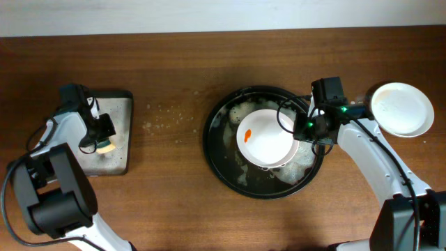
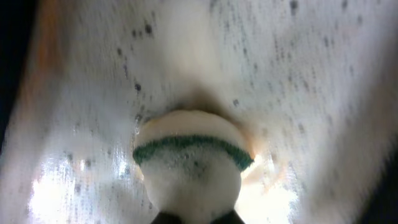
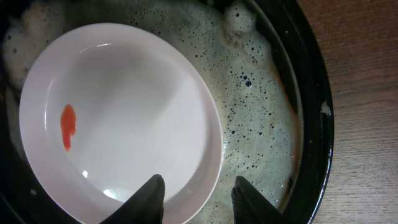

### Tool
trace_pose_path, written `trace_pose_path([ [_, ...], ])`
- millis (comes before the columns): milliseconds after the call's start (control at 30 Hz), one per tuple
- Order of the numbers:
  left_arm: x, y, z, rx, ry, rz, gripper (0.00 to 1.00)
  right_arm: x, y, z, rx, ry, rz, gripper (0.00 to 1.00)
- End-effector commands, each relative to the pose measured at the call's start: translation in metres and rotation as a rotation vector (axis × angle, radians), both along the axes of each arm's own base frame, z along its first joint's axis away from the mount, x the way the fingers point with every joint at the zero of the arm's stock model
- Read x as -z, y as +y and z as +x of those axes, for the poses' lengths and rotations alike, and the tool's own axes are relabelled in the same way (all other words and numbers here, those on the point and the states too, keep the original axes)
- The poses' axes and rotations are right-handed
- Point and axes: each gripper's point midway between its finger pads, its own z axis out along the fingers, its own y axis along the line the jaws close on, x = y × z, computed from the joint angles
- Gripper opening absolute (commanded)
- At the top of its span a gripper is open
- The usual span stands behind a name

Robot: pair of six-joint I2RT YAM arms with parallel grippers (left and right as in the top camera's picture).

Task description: Clean dirty plates on tray and stack at the side

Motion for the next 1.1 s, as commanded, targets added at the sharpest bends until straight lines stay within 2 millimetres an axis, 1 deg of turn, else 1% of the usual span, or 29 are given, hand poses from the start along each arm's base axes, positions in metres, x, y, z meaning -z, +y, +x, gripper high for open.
trace_pose_path([
  [0, -0.042, -0.001, 0.009, 0.005, -0.079, 0.004, 0.0, -0.014, -0.001, 0.006, -0.005, -0.045, 0.003, 0.37],
  [33, -0.035, -0.004, -0.001, 0.005, -0.036, -0.01, 0.0, -0.014, -0.001, 0.006, -0.005, -0.044, 0.003, 0.37],
  [100, -0.02, -0.008, -0.013, 0.004, 0.008, -0.024, 0.0, -0.014, -0.001, 0.006, -0.005, -0.044, 0.003, 0.37],
  [133, -0.006, -0.009, -0.021, 0.001, 0.04, -0.023, 0.0, -0.014, -0.001, 0.006, -0.005, -0.045, 0.003, 0.37],
  [167, 0.007, -0.007, -0.025, -0.004, 0.052, -0.008, 0.0, -0.014, -0.001, 0.006, -0.005, -0.046, 0.003, 0.37],
  [200, 0.016, -0.004, -0.027, -0.008, 0.053, 0.009, 0.0, -0.015, -0.001, 0.006, -0.005, -0.046, 0.003, 0.37],
  [233, 0.022, -0.002, -0.024, -0.01, 0.033, 0.021, 0.0, -0.015, -0.001, 0.006, -0.005, -0.046, 0.003, 0.36],
  [267, 0.022, -0.001, -0.02, -0.01, 0.015, 0.027, 0.0, -0.015, -0.001, 0.006, -0.005, -0.046, 0.003, 0.37],
  [367, 0.014, 0.006, 0.0, 0.005, -0.067, 0.062, 0.0, -0.016, -0.001, 0.008, -0.005, -0.052, 0.0, 0.37],
  [400, 0.007, 0.008, 0.005, 0.017, -0.072, 0.068, 0.0, -0.017, -0.001, 0.009, -0.015, -0.058, -0.003, 0.36],
  [467, -0.024, 0.007, 0.01, 0.021, -0.074, 0.056, 0.0, -0.024, -0.001, 0.012, -0.036, -0.08, -0.009, 0.37],
  [500, -0.045, 0.006, 0.013, 0.024, -0.086, 0.048, 0.0, -0.028, -0.001, 0.014, -0.035, -0.091, -0.008, 0.37],
  [533, -0.076, 0.0, 0.017, 0.037, -0.121, 0.02, 0.0, -0.032, 0.0, 0.016, -0.036, -0.101, -0.007, 0.37],
  [600, -0.116, -0.017, 0.021, 0.074, -0.199, -0.051, 0.0, -0.033, 0.0, 0.017, -0.036, -0.104, -0.006, 0.38],
  [633, -0.128, -0.021, 0.021, 0.082, -0.225, -0.062, 0.0, -0.033, 0.0, 0.015, -0.036, -0.097, -0.007, 0.38],
  [700, -0.14, -0.034, 0.017, 0.107, -0.254, -0.117, 0.0, -0.032, -0.001, 0.013, -0.036, -0.087, -0.008, 0.38],
  [767, -0.157, -0.071, 0.021, 0.213, -0.321, -0.257, 0.0, -0.032, -0.001, 0.013, -0.035, -0.087, -0.008, 0.38],
  [800, -0.167, -0.095, 0.024, 0.274, -0.356, -0.316, 0.0, -0.032, -0.001, 0.013, -0.034, -0.086, -0.008, 0.38],
  [833, -0.174, -0.115, 0.026, 0.328, -0.371, -0.327, 0.0, -0.031, -0.001, 0.012, -0.034, -0.083, -0.008, 0.38],
  [900, -0.179, -0.165, 0.031, 0.459, -0.383, -0.337, 0.0, -0.029, -0.002, 0.007, -0.03, -0.058, -0.009, 0.38],
  [1000, -0.184, -0.253, 0.036, 0.673, -0.43, -0.364, 0.0, -0.025, -0.001, 0.004, -0.032, -0.038, -0.007, 0.38],
  [1033, -0.184, -0.274, 0.036, 0.714, -0.438, -0.376, 0.0, -0.021, -0.001, 0.003, -0.032, -0.025, -0.008, 0.39],
  [1067, -0.179, -0.309, 0.035, 0.758, -0.441, -0.406, 0.0, -0.012, -0.001, 0.002, -0.027, 0.006, -0.004, 0.38],
])
